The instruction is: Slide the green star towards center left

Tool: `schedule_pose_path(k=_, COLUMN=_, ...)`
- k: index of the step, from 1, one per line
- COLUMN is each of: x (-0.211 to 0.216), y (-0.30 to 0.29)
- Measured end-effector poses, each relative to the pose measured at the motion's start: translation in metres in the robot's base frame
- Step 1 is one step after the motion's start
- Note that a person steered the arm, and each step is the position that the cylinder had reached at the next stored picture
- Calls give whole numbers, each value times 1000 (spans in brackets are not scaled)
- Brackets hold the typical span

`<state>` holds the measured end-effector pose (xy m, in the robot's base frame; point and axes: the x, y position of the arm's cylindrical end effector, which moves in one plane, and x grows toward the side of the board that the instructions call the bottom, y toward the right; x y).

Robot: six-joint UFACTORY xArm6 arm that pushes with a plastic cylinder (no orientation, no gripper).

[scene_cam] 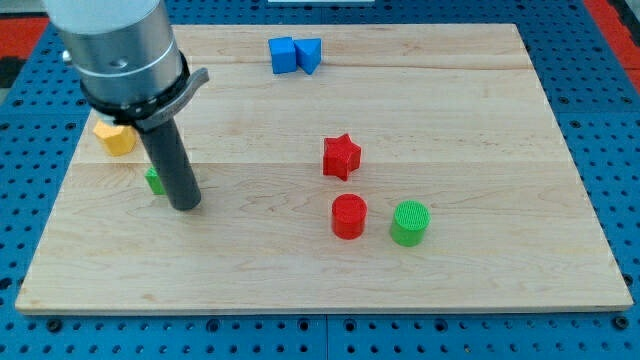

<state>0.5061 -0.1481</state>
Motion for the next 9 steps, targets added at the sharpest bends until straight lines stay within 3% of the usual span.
schedule_pose_path(k=2, x=-37, y=4)
schedule_pose_path(k=3, x=-2, y=29)
schedule_pose_path(k=6, x=-19, y=-12)
schedule_pose_path(k=7, x=2, y=-13)
schedule_pose_path(k=8, x=-3, y=-64)
schedule_pose_path(k=9, x=-26, y=-49)
